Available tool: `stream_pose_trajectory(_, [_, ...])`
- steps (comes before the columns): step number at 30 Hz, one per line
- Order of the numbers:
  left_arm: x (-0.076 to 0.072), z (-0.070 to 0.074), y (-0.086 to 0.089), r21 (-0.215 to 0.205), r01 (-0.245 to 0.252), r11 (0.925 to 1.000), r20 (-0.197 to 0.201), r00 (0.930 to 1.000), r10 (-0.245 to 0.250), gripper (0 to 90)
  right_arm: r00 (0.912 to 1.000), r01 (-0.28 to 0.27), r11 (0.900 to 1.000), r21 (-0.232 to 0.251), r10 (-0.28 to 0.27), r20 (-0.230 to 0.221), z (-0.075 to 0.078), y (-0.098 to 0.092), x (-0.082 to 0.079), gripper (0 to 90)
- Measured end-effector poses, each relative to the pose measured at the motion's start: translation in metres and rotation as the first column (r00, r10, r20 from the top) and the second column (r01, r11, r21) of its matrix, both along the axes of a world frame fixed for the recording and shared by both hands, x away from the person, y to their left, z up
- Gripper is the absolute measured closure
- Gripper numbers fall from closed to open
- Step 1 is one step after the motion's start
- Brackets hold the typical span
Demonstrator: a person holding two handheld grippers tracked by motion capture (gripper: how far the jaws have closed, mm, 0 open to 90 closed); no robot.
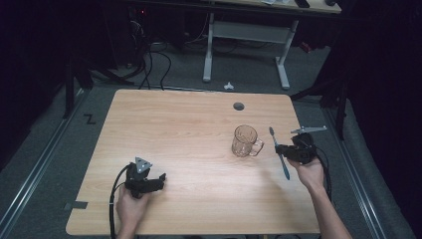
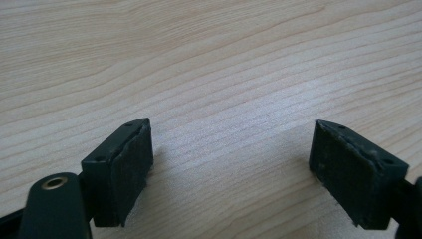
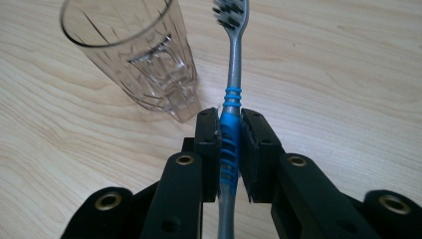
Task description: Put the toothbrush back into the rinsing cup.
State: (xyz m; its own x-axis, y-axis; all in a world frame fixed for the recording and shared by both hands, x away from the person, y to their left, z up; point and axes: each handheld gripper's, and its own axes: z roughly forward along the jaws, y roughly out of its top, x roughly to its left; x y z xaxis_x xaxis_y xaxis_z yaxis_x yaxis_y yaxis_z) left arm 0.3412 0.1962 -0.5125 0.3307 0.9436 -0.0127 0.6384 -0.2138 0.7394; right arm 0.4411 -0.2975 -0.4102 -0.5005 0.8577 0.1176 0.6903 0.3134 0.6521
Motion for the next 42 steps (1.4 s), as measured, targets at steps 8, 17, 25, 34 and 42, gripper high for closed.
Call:
stream_pose_trajectory(8, [0.000, 0.000, 0.000, 0.000, 0.000, 1.0000, 0.000, 1.0000, 0.000, 18.0, 0.9961, -0.028, 0.999, 0.022, 0.026, 0.085, 0.008, 0.004, -0.007, 79.1])
stream_pose_trajectory(17, [0.000, 0.000, 0.000, 0.000, 0.000, 1.0000, 0.000, 1.0000, 0.000, 18.0, 0.9880, -0.045, 0.998, 0.048, 0.038, 0.150, 0.013, 0.010, -0.010, 78.8])
stream_pose_trajectory(25, [0.000, 0.000, 0.000, 0.000, 0.000, 1.0000, 0.000, 1.0000, 0.000, 18.0, 0.9823, -0.053, 0.997, 0.055, 0.042, 0.182, 0.019, 0.014, -0.009, 78.8])
stream_pose_trajectory(34, [0.000, 0.000, 0.000, 0.000, 0.000, 1.0000, 0.000, 1.0000, 0.000, 18.0, 0.9732, -0.059, 0.995, 0.080, 0.039, 0.226, 0.026, 0.019, -0.007, 78.9])
stream_pose_trajectory(42, [0.000, 0.000, 0.000, 0.000, 0.000, 1.0000, 0.000, 1.0000, 0.000, 18.0, 0.9664, -0.084, 0.992, 0.096, 0.058, 0.251, 0.031, 0.029, -0.002, 79.3])
